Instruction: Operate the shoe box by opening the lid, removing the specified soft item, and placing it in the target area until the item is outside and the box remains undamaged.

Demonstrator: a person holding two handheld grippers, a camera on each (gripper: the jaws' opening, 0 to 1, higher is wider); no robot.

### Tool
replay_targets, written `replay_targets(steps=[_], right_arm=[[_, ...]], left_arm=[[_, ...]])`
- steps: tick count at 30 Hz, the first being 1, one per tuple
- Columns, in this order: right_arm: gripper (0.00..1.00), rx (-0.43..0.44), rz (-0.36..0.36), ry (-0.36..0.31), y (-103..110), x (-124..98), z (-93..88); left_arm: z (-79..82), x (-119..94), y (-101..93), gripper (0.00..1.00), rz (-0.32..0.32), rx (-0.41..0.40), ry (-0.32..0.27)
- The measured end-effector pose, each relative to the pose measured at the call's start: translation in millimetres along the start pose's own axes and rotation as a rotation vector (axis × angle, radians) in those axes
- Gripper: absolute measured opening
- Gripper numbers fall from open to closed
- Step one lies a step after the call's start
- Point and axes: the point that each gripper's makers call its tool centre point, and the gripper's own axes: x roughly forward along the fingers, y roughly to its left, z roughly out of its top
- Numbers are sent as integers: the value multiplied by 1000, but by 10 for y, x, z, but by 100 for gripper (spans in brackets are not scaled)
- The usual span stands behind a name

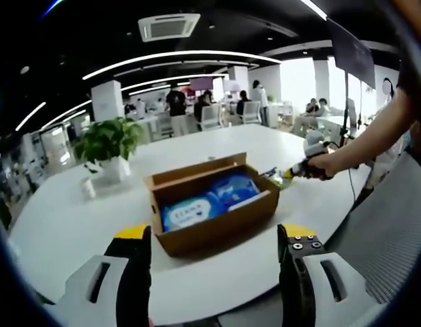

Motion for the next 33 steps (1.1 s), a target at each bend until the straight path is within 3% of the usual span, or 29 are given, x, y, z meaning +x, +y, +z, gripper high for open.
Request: replay_targets(steps=[2,8,16,21,24,33], right_arm=[[3,7,-4,9,-13,-5,-15],[5,-75,-17,23,-27,-121,-54],[6,-105,-13,8,-114,-138,19],[9,-162,11,-1,-102,-156,57],[11,-147,18,-7,-136,-140,85],[19,-211,71,18,-12,-248,12]], left_arm=[[5,-2,3,78,1,-1,-3],[23,-8,4,78,4,-8,-14],[37,-7,-3,78,-2,-12,-24],[45,-6,-14,78,-6,-15,-28],[39,-6,-18,78,-6,-31,-27],[31,6,-75,79,-21,-24,-13]])
